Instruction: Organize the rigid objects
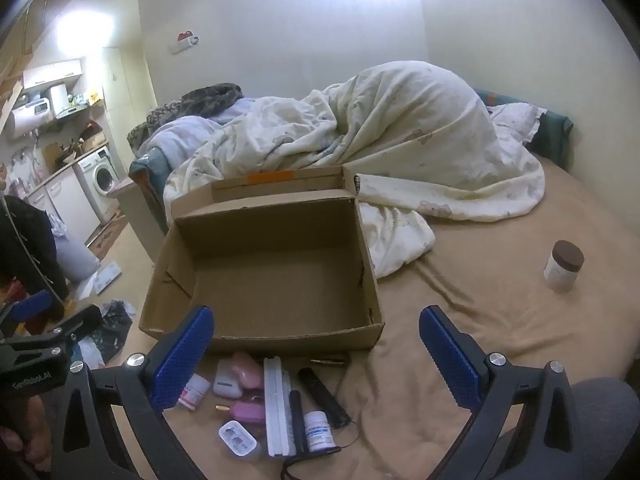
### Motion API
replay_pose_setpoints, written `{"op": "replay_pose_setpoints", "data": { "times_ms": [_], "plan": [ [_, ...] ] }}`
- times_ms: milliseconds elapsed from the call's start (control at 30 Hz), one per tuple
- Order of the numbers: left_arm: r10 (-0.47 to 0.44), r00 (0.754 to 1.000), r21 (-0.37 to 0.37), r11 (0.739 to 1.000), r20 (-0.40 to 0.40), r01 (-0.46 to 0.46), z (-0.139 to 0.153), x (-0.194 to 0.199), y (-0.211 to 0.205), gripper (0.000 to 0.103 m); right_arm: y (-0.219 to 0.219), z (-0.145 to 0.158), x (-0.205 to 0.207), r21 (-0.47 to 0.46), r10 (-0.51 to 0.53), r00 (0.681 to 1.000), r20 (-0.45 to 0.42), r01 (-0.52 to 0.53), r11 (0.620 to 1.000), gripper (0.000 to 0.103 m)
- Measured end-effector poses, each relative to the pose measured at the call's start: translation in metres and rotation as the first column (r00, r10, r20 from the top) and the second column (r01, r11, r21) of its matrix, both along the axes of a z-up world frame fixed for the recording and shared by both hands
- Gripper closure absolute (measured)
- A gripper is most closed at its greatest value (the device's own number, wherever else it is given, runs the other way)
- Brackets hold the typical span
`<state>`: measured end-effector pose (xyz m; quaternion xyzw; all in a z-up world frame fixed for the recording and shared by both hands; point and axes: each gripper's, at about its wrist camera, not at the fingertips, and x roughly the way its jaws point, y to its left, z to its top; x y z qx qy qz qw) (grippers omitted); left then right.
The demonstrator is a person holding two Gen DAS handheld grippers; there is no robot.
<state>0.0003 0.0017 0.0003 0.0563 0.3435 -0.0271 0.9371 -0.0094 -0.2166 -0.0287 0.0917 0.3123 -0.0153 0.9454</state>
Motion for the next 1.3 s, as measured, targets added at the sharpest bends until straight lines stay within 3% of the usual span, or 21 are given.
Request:
{"op": "replay_pose_setpoints", "data": {
  "times_ms": [1300],
  "plan": [
    [0.001, 1.000, -0.003, 1.000, -0.005, -0.001, -0.0027, -0.0041, 0.0087, 0.001, 0.0009, -0.0026, 0.0002, 0.005, -0.002, 1.000, -0.005, 0.002, 1.000, 0.000]
  ]
}}
